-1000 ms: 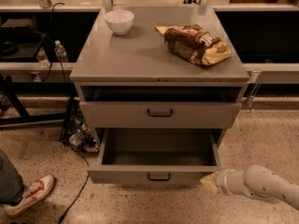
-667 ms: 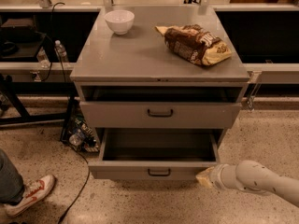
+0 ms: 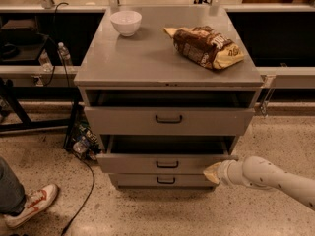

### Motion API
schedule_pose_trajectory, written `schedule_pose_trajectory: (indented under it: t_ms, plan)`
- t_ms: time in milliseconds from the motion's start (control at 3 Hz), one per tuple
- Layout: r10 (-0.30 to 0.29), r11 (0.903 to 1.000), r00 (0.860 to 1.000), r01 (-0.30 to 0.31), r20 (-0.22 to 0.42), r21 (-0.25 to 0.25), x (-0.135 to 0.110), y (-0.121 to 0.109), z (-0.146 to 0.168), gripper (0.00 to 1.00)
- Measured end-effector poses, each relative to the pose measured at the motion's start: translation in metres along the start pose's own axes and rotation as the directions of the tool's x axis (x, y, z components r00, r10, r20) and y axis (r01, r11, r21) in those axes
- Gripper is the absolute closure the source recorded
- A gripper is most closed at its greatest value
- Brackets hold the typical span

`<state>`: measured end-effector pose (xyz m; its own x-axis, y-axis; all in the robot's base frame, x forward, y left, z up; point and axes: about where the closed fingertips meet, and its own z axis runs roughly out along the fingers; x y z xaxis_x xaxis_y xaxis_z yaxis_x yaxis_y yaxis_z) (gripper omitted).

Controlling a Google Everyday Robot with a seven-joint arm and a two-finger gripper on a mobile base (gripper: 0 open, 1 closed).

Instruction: Close middle drawer

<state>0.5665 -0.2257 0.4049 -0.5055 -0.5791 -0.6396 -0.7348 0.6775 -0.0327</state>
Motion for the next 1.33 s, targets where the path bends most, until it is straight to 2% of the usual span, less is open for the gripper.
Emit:
schedule_pose_trajectory:
  t_ms: [333,667,1000,1333]
  plan:
    - [-0.008,0.9999,1.000,0.008,0.002,-0.015,-0.001,-0.001,0.003,1.00]
    - [-0.050,0.9955,0.999,0.050,0.000,-0.080,-0.005,-0.002,0.013,1.00]
    - [-0.105,0.9842,0.994,0.103,-0.006,-0.144,-0.011,-0.009,0.026,1.00]
    - [-0.150,0.9729,0.989,0.145,-0.013,-0.180,-0.018,-0.023,0.042,1.00]
